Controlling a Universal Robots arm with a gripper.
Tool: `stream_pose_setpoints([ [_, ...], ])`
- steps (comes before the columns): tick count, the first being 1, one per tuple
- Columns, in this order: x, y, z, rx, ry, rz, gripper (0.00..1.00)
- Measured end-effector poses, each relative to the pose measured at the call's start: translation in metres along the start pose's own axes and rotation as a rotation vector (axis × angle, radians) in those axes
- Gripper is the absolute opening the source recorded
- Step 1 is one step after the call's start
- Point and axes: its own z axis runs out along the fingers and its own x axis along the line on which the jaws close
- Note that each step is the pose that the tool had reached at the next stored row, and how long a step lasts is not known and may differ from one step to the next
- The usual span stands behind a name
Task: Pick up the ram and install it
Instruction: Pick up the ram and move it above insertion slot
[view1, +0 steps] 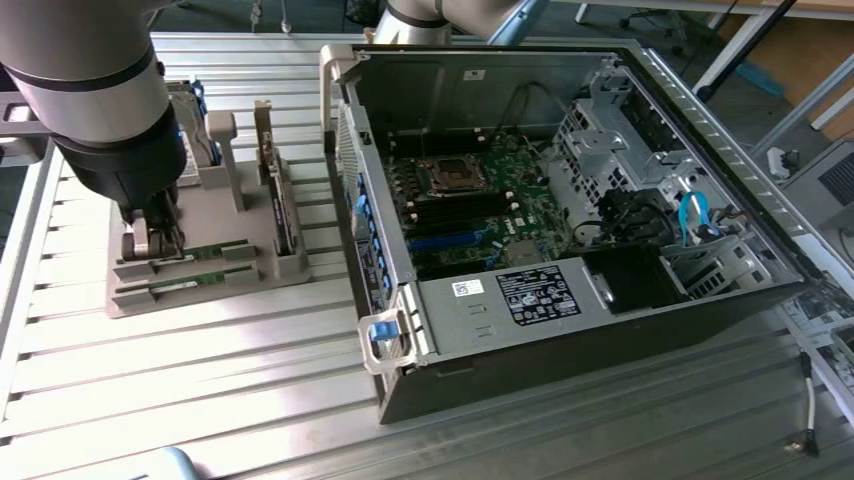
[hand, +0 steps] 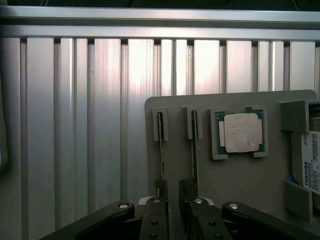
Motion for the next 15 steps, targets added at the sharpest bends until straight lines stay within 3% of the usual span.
stream_pose_setpoints([
  [15, 0.0031, 0.0001, -0.0002, 0.0001, -0.0019, 0.0, 0.24],
])
